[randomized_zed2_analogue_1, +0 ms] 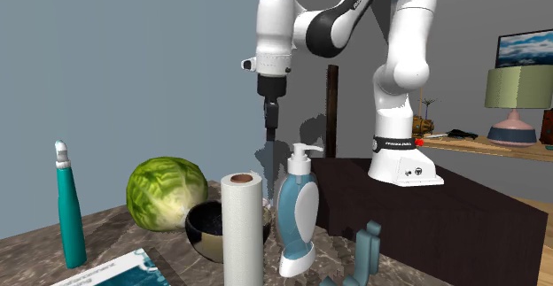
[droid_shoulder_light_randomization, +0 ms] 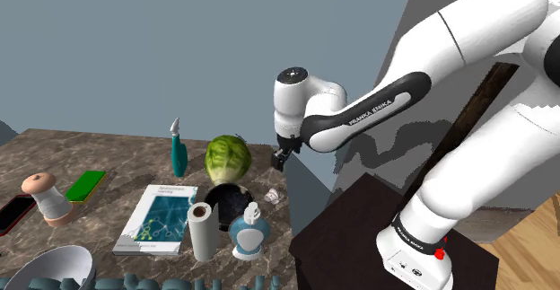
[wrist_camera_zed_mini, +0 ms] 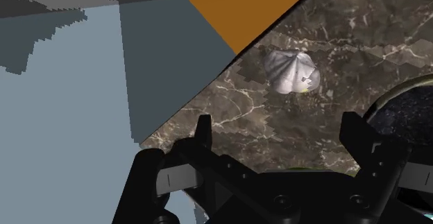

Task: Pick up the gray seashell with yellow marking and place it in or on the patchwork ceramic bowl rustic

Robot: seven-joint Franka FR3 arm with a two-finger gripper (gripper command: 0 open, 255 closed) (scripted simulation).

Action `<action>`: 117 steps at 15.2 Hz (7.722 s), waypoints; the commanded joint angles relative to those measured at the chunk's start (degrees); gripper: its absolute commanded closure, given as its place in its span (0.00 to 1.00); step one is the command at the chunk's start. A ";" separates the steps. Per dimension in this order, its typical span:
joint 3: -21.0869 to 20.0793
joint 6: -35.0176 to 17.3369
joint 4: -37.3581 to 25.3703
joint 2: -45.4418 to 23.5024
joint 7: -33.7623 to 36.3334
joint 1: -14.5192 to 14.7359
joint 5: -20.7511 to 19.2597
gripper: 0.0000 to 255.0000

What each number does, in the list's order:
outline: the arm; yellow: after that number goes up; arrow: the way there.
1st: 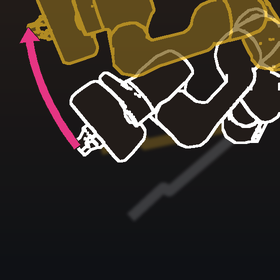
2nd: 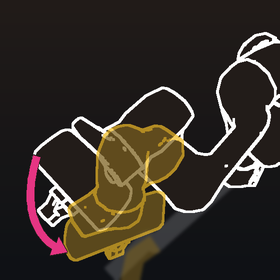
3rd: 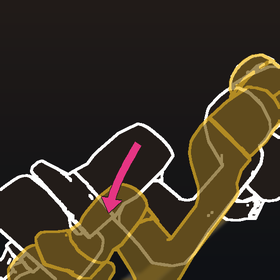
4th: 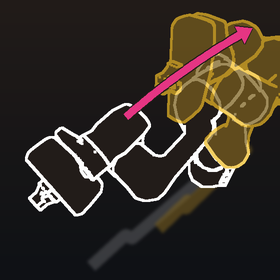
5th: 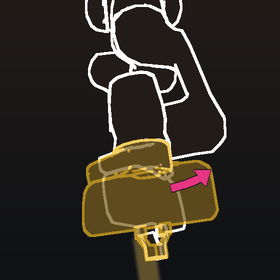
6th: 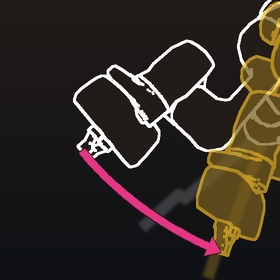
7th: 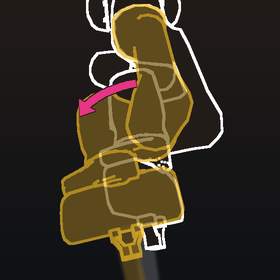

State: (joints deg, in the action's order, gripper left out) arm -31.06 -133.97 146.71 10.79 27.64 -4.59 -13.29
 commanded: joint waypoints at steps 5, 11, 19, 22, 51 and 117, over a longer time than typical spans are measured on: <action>-2.50 -3.88 -5.63 -17.96 18.52 -1.72 -20.84 0.00; 3.35 -2.29 -14.58 -34.72 32.49 4.89 -37.42 0.00; 6.80 -3.98 -17.32 -41.41 36.84 6.37 -44.05 0.00; 7.55 -4.53 -17.66 -42.47 37.51 6.56 -45.18 0.00; 3.19 -1.16 -15.14 -35.99 31.79 4.03 -36.43 0.00; -7.59 16.03 -20.87 -22.95 18.74 1.04 -14.29 1.00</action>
State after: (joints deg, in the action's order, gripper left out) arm -38.38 -119.32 128.00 -10.48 45.22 -4.42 -27.01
